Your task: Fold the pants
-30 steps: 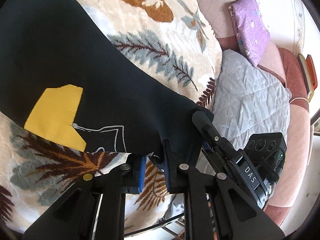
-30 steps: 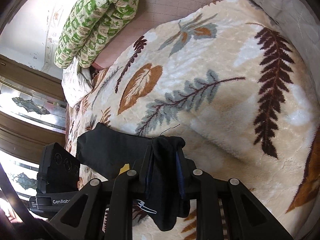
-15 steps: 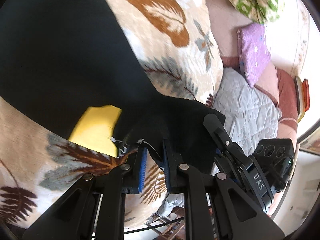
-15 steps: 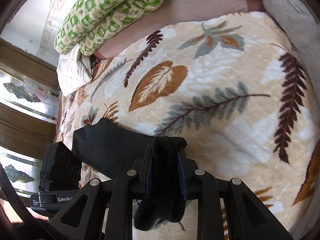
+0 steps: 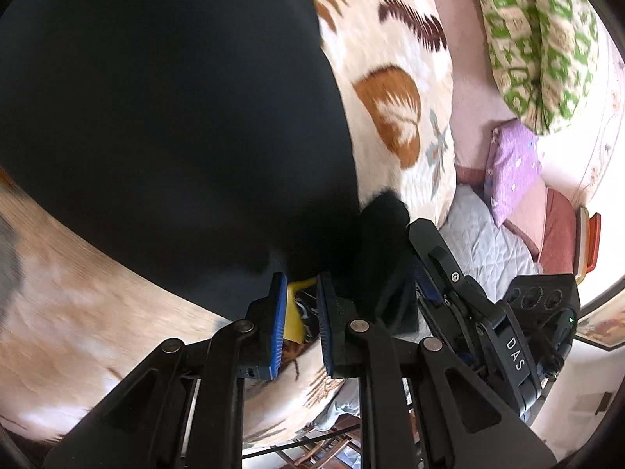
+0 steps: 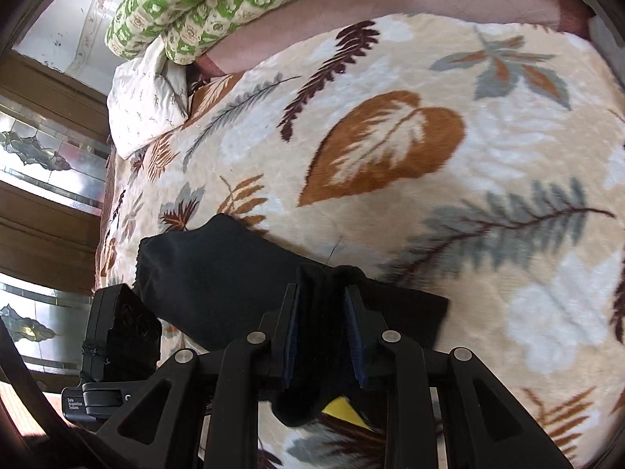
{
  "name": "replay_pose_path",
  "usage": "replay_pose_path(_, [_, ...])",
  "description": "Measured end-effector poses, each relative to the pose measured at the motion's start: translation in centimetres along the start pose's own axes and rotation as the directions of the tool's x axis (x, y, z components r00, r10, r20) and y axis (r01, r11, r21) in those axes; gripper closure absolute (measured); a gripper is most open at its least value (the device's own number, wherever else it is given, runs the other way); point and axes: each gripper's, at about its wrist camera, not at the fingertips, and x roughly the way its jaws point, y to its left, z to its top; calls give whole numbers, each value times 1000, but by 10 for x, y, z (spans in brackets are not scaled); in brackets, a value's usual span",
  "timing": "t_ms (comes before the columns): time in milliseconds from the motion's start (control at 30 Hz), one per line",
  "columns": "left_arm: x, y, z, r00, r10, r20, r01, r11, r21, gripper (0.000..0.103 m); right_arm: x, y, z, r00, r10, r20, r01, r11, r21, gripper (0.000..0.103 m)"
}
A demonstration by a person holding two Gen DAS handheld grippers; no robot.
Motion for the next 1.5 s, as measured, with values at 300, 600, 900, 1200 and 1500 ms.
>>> replay_pose_path(300, [-17,6,18,1000,22,-13,-22,998,61,90,43,16,-4,997,67,-45,-64,996,65,70])
replay_pose_path(600, [-28,-46,29,985,174,-12,-158,920,359,85,-33,-7,-54,951,191,243,-243,948,205,44])
replay_pose_path(900, [2,-112,30,912,409,-29,-291,694,658,59,11,-57,-161,748,419,515,-661,537,524,29])
replay_pose_path(1200, [21,-127,35,895,434,-101,-243,666,706,59,71,-49,-187,565,315,763,-821,120,559,23])
replay_pose_path(1500, [37,-133,44,890,441,-114,-238,664,708,59,84,-57,-184,511,253,821,-859,114,499,80])
